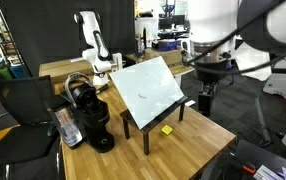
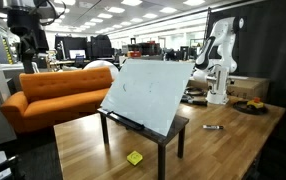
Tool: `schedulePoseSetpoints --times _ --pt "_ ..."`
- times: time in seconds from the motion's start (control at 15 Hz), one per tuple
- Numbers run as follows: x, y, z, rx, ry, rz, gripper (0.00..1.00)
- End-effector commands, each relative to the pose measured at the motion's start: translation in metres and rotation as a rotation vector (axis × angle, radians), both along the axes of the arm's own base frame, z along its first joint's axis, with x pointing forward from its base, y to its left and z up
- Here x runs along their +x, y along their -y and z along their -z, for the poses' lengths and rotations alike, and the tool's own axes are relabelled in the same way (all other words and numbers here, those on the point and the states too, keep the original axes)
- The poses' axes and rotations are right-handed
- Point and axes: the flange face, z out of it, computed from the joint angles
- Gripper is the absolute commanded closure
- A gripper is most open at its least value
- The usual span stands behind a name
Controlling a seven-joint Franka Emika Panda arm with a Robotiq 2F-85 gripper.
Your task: Put the whiteboard on the table
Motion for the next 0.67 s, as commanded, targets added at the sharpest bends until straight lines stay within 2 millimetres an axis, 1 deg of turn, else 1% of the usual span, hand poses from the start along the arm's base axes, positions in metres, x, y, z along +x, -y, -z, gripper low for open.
schedulePoseSetpoints --times 0.0,0.2,0.33,0.6 --pt "0.036 0.027 -0.023 0.022 0.043 0.135 0.0" --pt "0.067 0.059 -0.044 0.052 0.098 0.26 0.0" --pt "0.088 0.079 -0.055 0.068 0.136 0.338 0.0" --pt "0.126 0.106 -0.073 0.079 0.198 0.454 0.0"
